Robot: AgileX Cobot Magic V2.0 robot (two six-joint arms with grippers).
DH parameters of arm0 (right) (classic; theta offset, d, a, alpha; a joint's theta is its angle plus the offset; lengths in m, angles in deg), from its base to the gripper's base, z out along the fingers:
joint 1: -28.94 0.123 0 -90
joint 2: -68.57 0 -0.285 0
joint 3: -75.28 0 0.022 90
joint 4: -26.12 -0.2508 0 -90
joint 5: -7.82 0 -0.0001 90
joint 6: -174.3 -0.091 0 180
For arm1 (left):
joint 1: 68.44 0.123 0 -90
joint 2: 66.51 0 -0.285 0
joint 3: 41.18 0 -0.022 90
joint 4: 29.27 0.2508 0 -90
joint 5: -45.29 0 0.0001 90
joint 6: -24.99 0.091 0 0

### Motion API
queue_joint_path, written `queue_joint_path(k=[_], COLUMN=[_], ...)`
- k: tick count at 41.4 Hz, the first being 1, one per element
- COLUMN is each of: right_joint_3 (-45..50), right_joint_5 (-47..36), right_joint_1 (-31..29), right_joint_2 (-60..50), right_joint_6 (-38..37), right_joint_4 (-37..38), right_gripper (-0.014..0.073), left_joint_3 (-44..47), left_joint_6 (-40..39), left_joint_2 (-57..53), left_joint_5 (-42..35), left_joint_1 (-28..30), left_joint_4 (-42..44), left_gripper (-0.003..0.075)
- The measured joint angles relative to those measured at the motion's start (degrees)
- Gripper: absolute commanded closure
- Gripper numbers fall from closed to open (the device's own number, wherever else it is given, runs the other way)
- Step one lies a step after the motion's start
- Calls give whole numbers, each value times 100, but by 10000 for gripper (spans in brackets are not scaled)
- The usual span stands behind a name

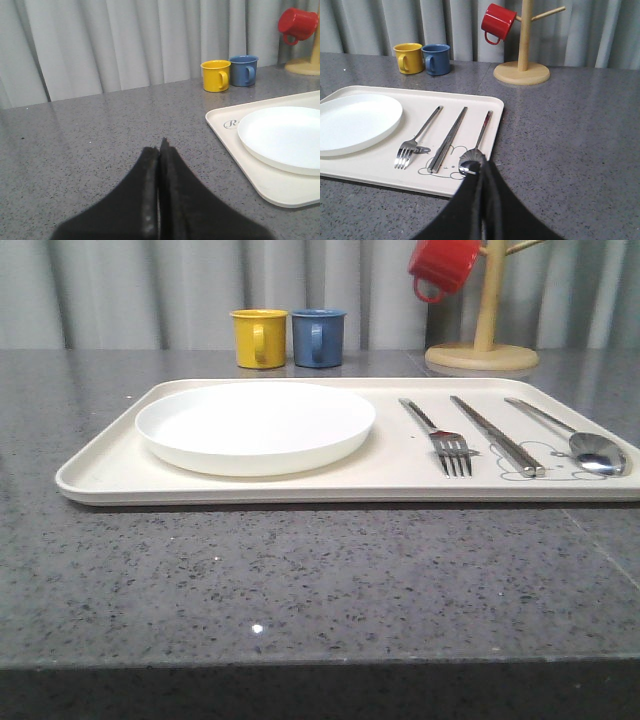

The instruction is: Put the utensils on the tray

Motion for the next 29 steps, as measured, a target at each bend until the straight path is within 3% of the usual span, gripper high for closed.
queue_joint_path(k=[11,29], right_joint_3=[0,22], right_joint_5=[0,0], right_joint_1=[0,0], right_joint_2=[0,0], right_joint_6=[0,0], right_joint_4=[0,0], right_gripper=[669,669], left_joint_3=[230,1589], left_joint_6=[-180,-460], left_joint_2=[-95,-268], left_joint_5=[-39,-841], left_joint_1=[289,391], left_joint_4=[86,310], left_gripper=[739,739])
